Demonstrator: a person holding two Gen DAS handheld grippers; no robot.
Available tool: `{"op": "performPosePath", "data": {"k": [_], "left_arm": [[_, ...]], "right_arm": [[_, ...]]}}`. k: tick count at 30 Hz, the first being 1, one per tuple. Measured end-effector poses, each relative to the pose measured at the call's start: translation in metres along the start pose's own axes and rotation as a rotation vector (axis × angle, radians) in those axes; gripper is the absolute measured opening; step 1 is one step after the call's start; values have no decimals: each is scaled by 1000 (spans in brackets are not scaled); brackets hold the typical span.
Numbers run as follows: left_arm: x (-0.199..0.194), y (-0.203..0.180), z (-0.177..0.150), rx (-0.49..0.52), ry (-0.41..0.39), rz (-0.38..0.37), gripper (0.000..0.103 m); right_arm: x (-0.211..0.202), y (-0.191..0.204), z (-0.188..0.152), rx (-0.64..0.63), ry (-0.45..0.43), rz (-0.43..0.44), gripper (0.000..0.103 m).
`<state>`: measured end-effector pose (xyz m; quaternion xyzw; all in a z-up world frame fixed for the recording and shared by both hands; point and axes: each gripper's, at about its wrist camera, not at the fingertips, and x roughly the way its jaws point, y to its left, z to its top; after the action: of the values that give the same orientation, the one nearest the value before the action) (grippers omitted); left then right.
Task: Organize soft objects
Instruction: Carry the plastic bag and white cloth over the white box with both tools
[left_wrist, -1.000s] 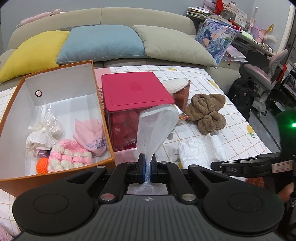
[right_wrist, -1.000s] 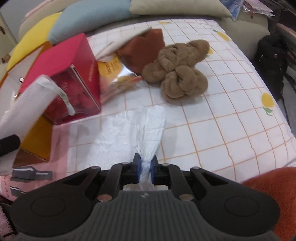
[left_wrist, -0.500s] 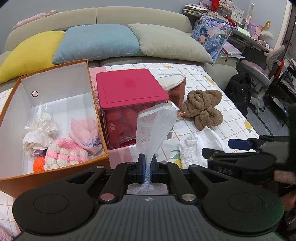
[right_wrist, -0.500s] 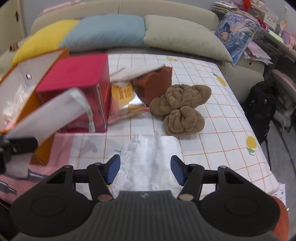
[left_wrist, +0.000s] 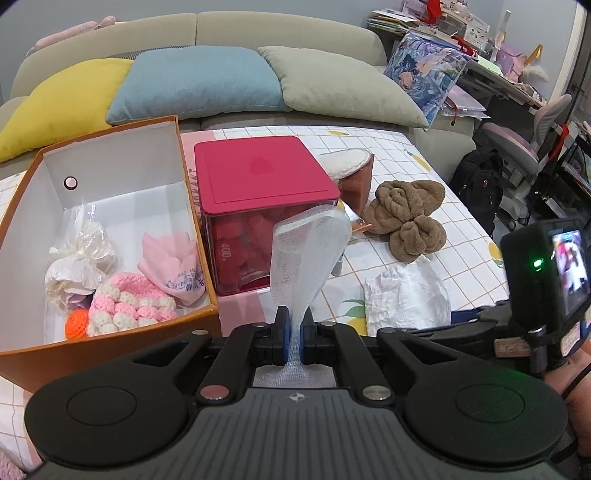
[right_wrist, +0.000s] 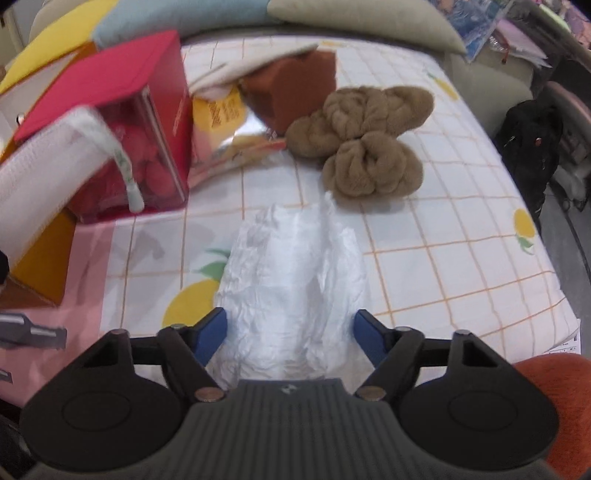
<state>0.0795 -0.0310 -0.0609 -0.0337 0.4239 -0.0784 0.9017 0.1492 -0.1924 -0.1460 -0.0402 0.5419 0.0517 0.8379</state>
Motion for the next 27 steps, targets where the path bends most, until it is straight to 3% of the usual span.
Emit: {"op": "performPosePath", "data": {"k": [5,10,15,19,27], "left_arm": [[0,1,0,-3,-3,0,5],[-4,1,0,-6,-15,-5,5],[-17,2,1,-12,-52,-24,5],[-35,7,6,-49,-98,-44,5],[-71,38,15,-136,-209,21,5]], "right_arm": [[6,-1,-1,5,36,17,48],[2,-5,-2,18,28,40,19],[-15,-6,-3,26,-20,50,16],[-47,-3,-4,21,-123,52,16],[-119,16,10,-23,-331,170,16]]}}
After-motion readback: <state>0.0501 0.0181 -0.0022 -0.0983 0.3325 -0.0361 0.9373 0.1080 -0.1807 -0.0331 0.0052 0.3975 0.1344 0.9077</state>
